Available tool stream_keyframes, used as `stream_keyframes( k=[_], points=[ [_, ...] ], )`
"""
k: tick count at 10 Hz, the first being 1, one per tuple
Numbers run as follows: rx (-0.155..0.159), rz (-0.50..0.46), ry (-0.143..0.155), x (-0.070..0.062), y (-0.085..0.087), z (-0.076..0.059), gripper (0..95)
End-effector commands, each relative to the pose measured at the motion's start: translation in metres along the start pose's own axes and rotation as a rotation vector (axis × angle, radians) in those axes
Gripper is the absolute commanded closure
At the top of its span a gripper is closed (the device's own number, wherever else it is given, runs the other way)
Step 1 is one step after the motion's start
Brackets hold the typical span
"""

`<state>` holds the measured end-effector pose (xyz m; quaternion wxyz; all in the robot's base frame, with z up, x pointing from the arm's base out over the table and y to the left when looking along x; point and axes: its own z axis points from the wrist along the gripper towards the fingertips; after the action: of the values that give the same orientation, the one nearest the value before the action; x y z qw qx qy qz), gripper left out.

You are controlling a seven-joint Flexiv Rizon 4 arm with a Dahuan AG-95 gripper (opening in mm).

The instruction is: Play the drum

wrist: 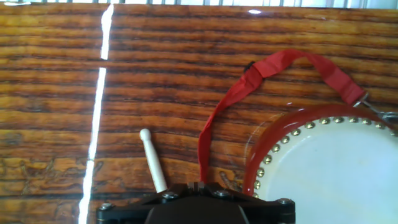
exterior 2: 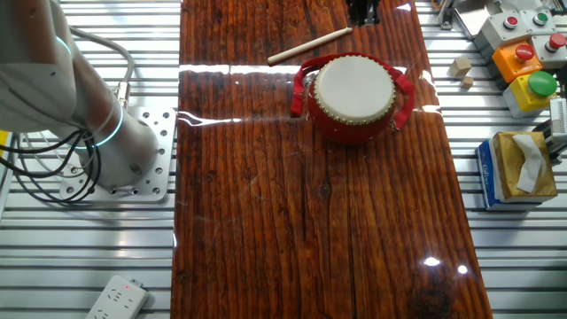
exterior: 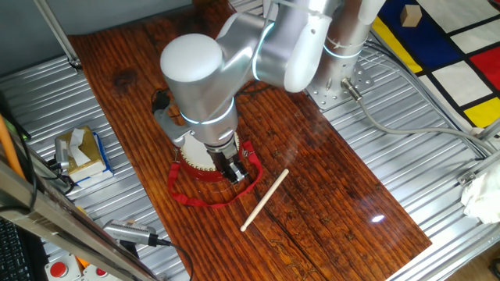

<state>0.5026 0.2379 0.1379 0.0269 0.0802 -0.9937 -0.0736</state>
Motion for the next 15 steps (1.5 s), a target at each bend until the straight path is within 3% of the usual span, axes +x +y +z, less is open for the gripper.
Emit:
stream_keyframes(
  k=[1,3,4,6,7,12,13,15],
  points=[
    [-0.020,0.006,0.002,0.003,-0.001,0.001,95.0],
    [-0.025,0.008,-0.002,0.011,-0.004,0.006,95.0],
    [-0.026,0.009,-0.005,0.020,-0.004,0.010,76.0],
    [-0.039,0.011,-0.015,0.042,-0.002,0.021,76.0],
    [-0.050,0.001,-0.018,0.049,-0.002,0.024,38.0],
    [-0.056,0.030,-0.030,0.082,0.011,0.045,38.0],
    [-0.056,0.017,-0.030,0.087,0.014,0.049,57.0],
    [-0.060,-0.048,-0.031,0.095,0.018,0.054,57.0]
  ],
)
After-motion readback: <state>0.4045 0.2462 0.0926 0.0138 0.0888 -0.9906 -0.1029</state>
